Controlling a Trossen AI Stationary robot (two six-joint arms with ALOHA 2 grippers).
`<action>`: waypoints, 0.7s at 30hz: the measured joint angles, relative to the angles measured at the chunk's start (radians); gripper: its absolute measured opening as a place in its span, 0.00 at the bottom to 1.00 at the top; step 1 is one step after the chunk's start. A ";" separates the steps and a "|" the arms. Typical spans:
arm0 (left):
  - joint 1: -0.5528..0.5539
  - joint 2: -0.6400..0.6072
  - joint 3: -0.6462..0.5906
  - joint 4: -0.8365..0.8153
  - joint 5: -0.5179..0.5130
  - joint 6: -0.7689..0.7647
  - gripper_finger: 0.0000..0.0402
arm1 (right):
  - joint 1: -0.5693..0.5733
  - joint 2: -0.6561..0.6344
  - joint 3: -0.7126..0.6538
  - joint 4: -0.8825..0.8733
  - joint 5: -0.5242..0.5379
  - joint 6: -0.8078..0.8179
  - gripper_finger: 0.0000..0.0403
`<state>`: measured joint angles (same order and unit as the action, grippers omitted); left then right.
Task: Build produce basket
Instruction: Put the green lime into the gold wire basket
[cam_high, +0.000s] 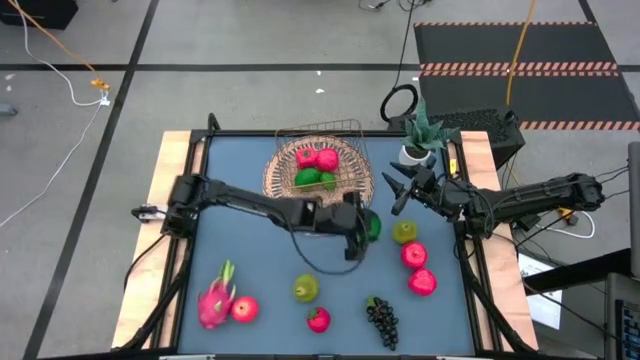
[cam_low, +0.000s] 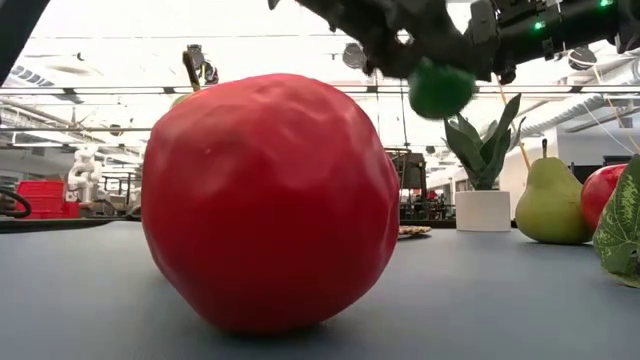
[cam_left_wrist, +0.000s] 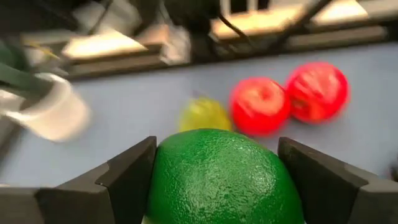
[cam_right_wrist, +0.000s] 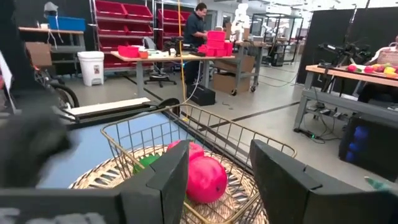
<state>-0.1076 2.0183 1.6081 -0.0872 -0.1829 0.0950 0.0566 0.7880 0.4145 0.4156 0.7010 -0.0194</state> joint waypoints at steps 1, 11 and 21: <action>0.019 -0.011 0.003 0.012 -0.003 0.012 0.78 | 0.000 0.002 0.000 0.000 0.000 0.005 0.41; 0.293 -0.007 0.004 -0.010 0.025 0.025 0.81 | -0.031 0.051 0.000 0.002 0.003 -0.037 0.41; 0.474 0.027 0.002 -0.060 0.050 -0.085 0.85 | -0.051 0.101 0.000 0.036 0.002 -0.046 0.41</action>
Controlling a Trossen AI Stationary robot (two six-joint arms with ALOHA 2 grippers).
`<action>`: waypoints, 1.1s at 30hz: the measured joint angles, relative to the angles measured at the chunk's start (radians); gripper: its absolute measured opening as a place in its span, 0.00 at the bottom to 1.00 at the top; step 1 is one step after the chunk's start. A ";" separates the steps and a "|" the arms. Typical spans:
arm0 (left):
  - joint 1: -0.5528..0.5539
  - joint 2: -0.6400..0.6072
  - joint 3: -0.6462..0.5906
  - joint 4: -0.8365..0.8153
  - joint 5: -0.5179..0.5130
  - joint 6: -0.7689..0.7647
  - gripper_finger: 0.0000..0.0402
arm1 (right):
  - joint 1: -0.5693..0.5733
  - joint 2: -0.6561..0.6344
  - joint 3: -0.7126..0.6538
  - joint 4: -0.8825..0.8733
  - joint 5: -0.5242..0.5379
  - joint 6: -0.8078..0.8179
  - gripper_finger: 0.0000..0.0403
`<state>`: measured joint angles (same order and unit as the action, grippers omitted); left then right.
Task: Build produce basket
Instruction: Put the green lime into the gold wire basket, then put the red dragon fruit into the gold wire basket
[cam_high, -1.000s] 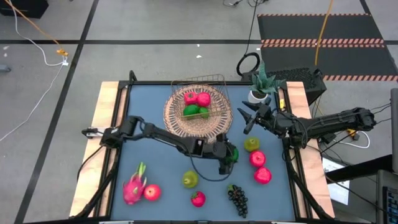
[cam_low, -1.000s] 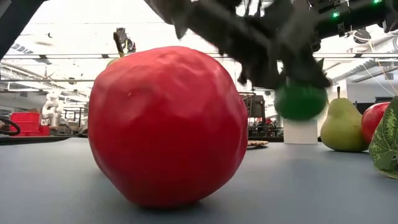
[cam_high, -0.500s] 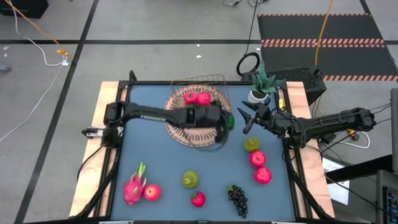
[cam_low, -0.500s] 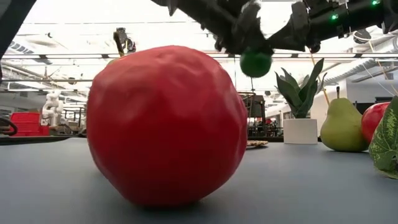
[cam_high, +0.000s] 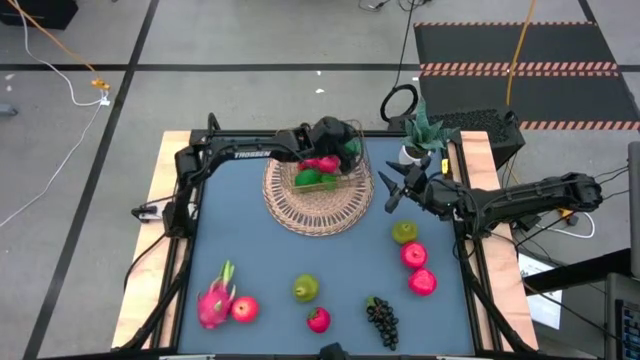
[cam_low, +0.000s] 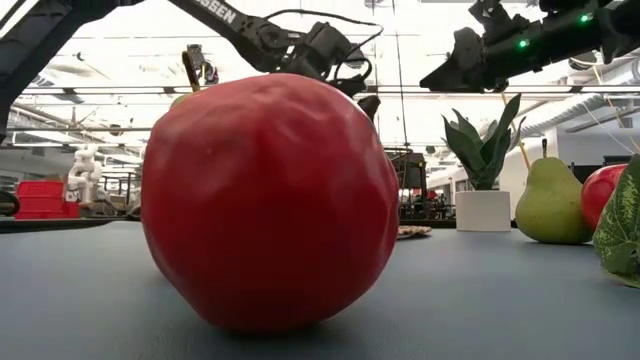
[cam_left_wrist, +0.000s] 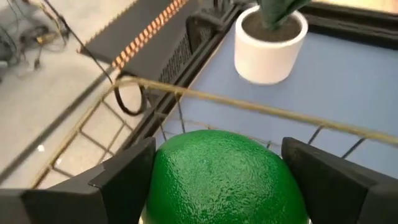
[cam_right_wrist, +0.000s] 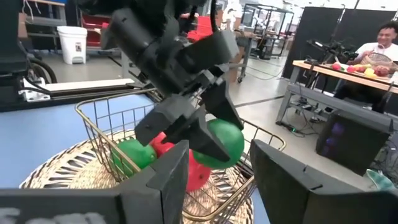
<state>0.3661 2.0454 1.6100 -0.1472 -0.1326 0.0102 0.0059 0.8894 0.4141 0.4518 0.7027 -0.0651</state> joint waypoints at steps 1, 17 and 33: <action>0.003 0.001 0.000 -0.005 0.003 -0.009 0.86 | 0.000 0.000 0.000 0.000 0.000 0.000 0.41; -0.021 0.000 0.000 -0.033 -0.033 0.052 0.95 | 0.000 0.000 0.000 0.001 0.001 0.000 0.41; -0.287 -0.363 -0.562 0.451 -0.376 0.012 0.74 | 0.000 0.000 0.000 -0.081 -0.001 0.041 0.41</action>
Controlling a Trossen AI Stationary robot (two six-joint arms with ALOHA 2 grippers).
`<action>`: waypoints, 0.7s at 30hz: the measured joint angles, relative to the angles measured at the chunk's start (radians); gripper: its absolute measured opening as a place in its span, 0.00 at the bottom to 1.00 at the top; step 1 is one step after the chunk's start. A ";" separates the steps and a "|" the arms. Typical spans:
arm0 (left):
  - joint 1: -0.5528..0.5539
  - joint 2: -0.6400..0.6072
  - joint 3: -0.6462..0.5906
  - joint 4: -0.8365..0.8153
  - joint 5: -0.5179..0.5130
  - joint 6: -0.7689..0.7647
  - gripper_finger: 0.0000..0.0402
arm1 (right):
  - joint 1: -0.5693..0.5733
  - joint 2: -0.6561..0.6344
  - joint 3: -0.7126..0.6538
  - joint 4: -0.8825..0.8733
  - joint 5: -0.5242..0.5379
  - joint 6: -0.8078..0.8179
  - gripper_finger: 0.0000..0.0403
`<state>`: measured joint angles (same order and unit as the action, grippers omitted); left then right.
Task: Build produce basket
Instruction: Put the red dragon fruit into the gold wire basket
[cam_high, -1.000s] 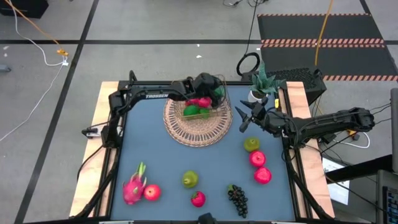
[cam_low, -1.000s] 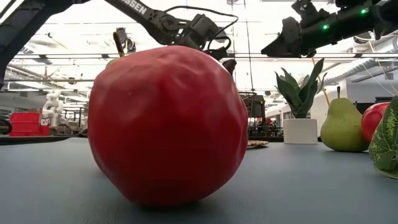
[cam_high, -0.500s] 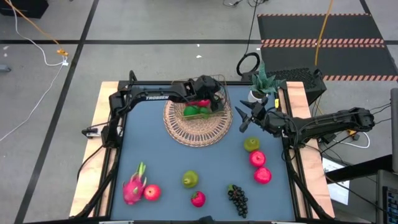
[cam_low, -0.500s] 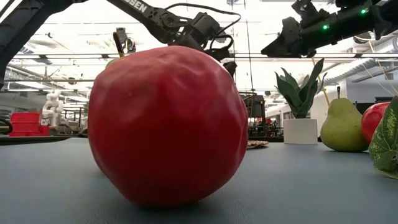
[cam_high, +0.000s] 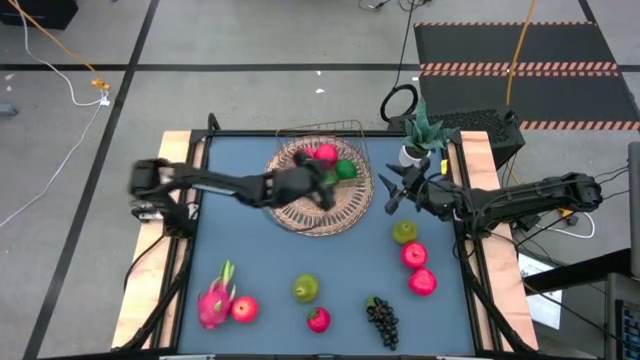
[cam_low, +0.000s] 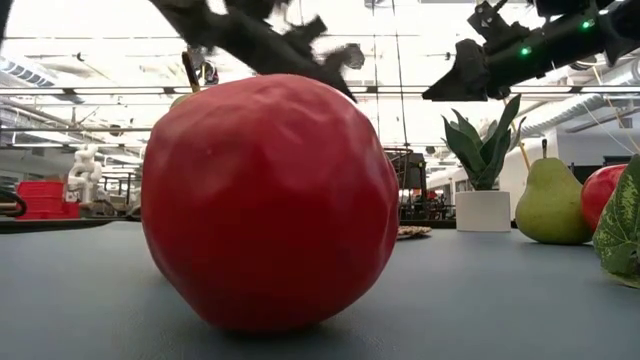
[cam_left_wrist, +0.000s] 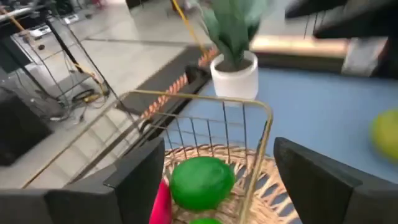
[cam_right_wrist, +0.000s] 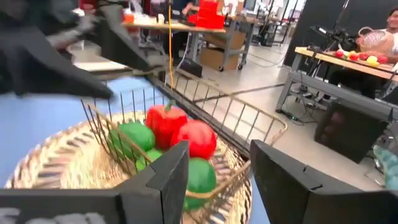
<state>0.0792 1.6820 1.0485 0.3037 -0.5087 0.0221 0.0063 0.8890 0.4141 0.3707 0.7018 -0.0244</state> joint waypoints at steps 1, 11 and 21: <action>-0.010 -0.050 -0.047 0.022 -0.008 -0.032 0.73 | 0.000 0.000 0.000 0.015 0.000 -0.004 0.41; -0.192 -0.426 -0.364 0.035 -0.081 -0.169 0.64 | 0.002 0.000 0.000 0.107 -0.131 0.004 0.42; -0.446 -0.611 -0.434 -0.504 -0.312 -0.650 0.50 | 0.002 0.000 0.000 0.240 -0.291 0.014 0.42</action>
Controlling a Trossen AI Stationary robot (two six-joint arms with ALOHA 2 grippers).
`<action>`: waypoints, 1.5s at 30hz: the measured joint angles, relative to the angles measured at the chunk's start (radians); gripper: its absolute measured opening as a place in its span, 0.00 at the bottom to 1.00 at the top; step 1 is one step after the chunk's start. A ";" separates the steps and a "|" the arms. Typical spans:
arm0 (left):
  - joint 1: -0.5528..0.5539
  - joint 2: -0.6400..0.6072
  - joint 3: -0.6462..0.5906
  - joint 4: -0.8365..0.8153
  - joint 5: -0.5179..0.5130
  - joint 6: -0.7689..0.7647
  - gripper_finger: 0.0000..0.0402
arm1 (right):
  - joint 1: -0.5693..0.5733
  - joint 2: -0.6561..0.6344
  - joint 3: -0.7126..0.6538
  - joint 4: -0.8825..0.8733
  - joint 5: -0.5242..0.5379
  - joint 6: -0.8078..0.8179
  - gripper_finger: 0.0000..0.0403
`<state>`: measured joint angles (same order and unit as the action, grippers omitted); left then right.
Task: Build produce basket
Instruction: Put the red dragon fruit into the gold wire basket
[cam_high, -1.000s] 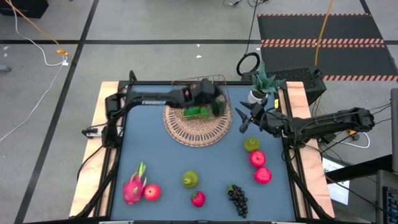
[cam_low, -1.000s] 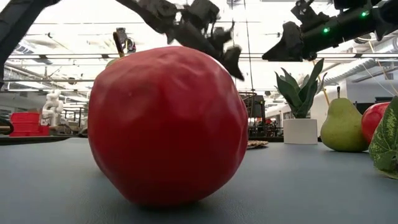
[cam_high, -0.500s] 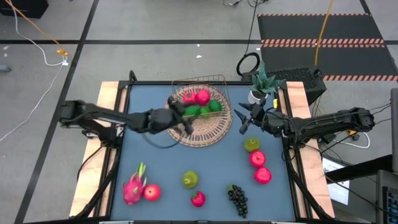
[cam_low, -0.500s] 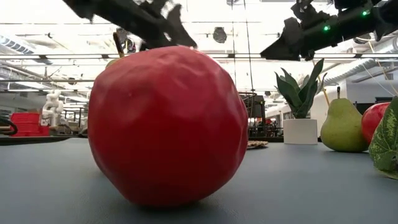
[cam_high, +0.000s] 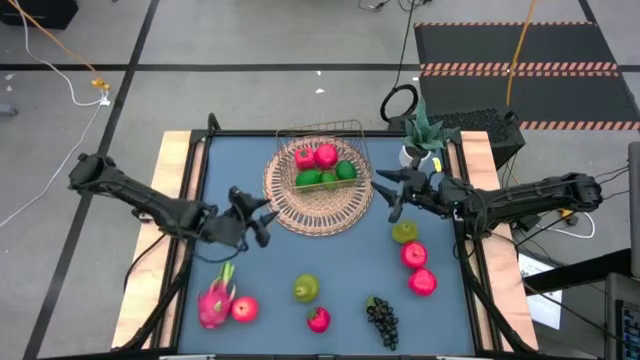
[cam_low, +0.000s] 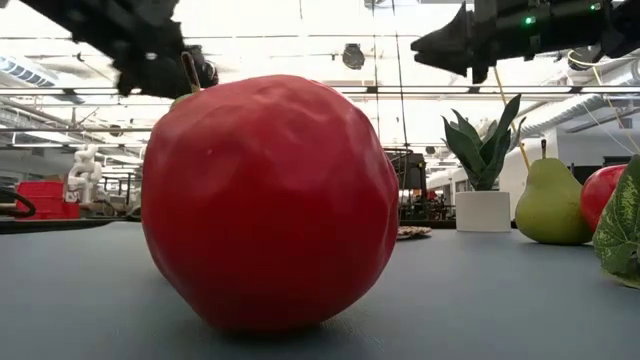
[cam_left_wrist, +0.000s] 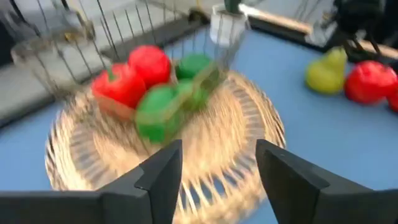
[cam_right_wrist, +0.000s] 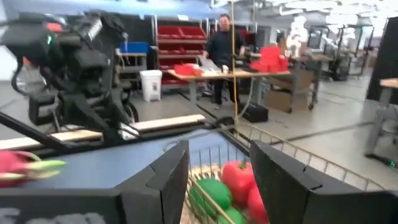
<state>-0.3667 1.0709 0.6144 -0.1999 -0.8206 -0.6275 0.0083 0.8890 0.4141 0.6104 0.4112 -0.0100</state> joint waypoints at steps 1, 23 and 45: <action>-0.036 -0.005 0.000 -0.038 -0.018 -0.046 0.49 | 0.000 0.000 0.000 0.020 -0.015 -0.003 0.42; -0.437 0.158 0.133 0.420 -0.341 0.204 0.06 | 0.030 0.000 0.000 0.360 -0.760 0.220 0.41; -0.395 0.109 0.169 -0.422 0.171 -0.537 0.39 | 0.227 0.060 0.118 0.125 -0.300 -0.008 0.46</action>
<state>-0.7619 1.1795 0.7830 -0.6214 -0.6492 -1.1648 0.2358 0.9490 0.5323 0.7355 0.1109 -0.0177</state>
